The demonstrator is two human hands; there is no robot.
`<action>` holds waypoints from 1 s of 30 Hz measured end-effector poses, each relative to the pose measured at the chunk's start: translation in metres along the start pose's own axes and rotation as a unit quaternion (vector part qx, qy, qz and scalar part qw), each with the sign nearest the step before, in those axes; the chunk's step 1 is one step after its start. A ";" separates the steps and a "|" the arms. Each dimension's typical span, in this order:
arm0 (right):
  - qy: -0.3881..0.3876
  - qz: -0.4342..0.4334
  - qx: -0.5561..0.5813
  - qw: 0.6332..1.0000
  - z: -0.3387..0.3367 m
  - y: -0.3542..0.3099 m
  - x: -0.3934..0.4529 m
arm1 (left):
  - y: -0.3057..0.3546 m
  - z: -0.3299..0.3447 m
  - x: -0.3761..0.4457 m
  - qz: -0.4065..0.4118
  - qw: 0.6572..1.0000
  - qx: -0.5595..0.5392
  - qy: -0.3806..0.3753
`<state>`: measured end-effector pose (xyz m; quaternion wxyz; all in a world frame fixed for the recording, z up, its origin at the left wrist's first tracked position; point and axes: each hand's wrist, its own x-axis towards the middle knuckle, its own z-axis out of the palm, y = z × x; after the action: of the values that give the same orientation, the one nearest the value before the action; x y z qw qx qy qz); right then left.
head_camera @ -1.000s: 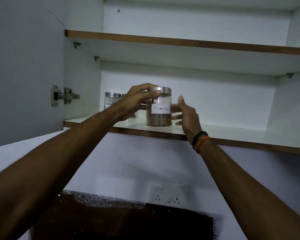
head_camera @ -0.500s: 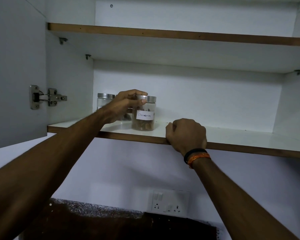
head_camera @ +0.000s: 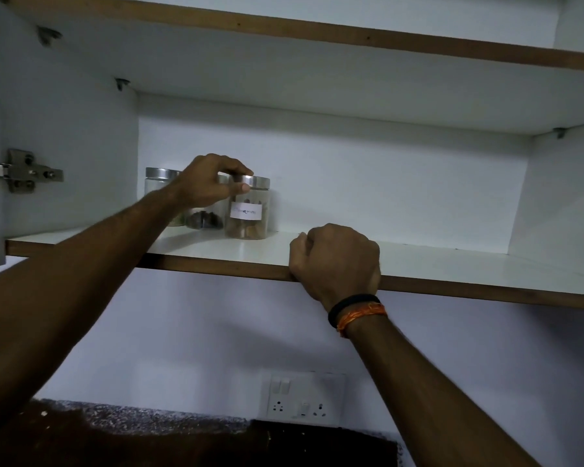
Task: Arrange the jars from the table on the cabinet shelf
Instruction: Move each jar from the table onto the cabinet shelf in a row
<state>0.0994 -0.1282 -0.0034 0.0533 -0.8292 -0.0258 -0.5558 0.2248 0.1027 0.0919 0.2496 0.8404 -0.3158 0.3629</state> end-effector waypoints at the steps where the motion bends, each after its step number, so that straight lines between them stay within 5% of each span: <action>1: 0.002 0.000 0.000 1.000 0.001 0.000 0.000 | -0.002 0.000 0.003 0.000 1.000 0.007 -0.010; 30: 0.027 -0.006 0.023 0.999 0.004 0.000 -0.001 | -0.022 0.026 0.020 -0.033 0.991 0.121 -0.037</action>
<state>0.1025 -0.1281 -0.0060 0.0698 -0.8122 -0.0425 -0.5777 0.2627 0.0934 0.0875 0.1459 0.8874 -0.2505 0.3585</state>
